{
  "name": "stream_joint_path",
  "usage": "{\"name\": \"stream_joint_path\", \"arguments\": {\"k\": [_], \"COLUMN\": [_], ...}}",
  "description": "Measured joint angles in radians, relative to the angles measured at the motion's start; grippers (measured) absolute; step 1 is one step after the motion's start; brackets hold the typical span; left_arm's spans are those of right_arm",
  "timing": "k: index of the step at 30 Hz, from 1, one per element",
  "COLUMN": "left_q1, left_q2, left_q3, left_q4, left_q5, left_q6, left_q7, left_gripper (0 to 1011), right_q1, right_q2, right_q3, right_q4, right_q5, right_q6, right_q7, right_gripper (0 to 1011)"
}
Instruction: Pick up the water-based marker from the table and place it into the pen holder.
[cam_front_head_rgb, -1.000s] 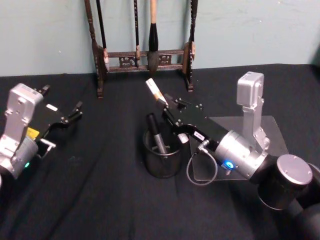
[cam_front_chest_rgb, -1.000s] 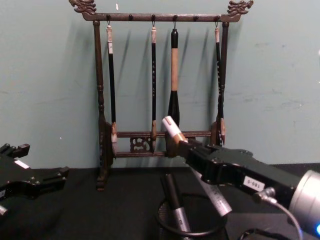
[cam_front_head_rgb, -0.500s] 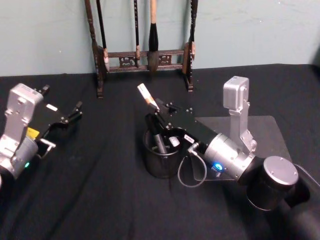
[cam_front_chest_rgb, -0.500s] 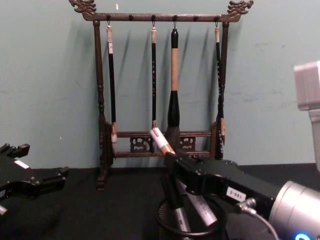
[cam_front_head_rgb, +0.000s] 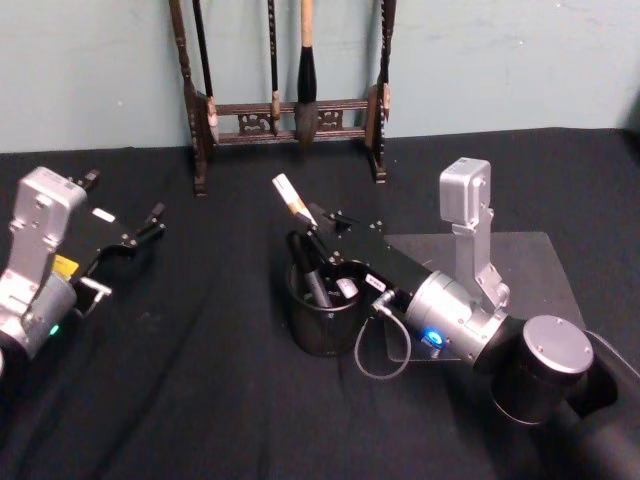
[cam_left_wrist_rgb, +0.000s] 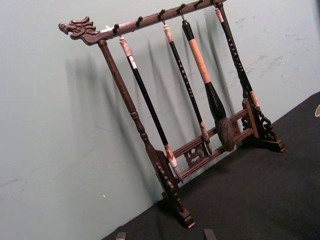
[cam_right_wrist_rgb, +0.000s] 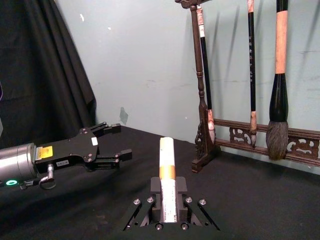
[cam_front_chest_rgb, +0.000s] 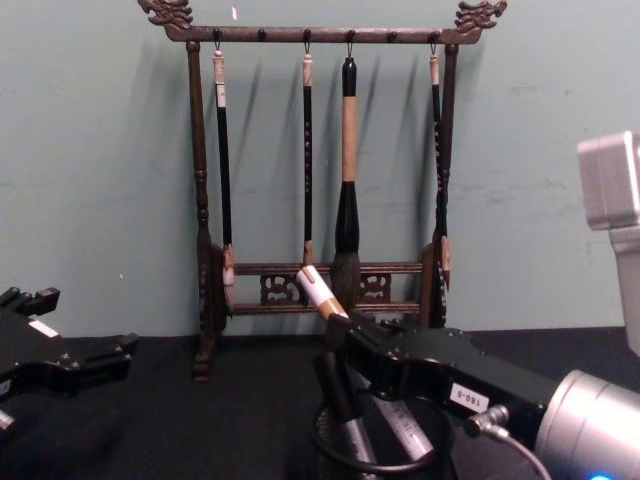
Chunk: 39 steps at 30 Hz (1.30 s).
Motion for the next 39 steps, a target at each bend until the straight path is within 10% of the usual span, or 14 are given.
{"name": "stream_joint_path", "arguments": {"k": [29, 39], "left_q1": [0.0, 0.0], "left_q2": [0.0, 0.0], "left_q3": [0.0, 0.0], "left_q4": [0.0, 0.0], "left_q5": [0.0, 0.0], "left_q6": [0.0, 0.0], "left_q7": [0.0, 0.0], "left_gripper": [1001, 1001], "right_q1": [-0.001, -0.009], "right_q2": [0.004, 0.035], "right_q3": [0.007, 0.079], "right_q4": [-0.012, -0.091], "right_q5": [0.007, 0.052], "right_q6": [0.008, -0.009], "right_q7": [0.003, -0.05], "right_gripper": [968, 1002]}}
